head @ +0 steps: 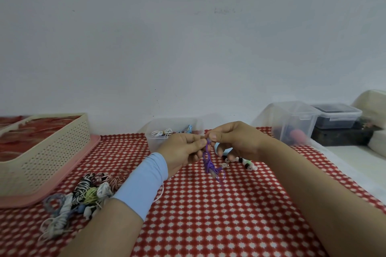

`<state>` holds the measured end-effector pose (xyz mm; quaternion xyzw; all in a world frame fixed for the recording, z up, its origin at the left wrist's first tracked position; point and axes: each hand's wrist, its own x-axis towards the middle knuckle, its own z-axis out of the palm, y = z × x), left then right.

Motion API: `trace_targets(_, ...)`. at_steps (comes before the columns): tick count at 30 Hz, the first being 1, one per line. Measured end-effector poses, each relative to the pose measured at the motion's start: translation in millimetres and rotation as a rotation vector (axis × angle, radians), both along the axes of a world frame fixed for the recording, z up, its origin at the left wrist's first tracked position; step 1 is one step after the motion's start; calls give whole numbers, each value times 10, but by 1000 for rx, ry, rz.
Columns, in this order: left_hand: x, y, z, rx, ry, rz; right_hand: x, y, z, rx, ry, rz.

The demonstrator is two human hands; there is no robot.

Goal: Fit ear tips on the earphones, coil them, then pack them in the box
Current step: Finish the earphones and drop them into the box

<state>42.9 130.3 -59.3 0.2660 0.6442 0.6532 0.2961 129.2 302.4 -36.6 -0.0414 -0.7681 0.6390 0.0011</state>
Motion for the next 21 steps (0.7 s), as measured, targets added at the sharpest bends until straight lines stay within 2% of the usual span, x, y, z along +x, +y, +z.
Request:
trace_targets(6, 20, 31, 37, 86, -104, -28, 9, 73, 5, -79, 41, 38)
trace_targets(14, -12, 22, 9, 20, -13, 9, -16, 26, 1, 39, 40, -12)
trace_targets(21, -10, 28, 12, 68, -141, 19, -10, -24, 16, 75, 197, -88)
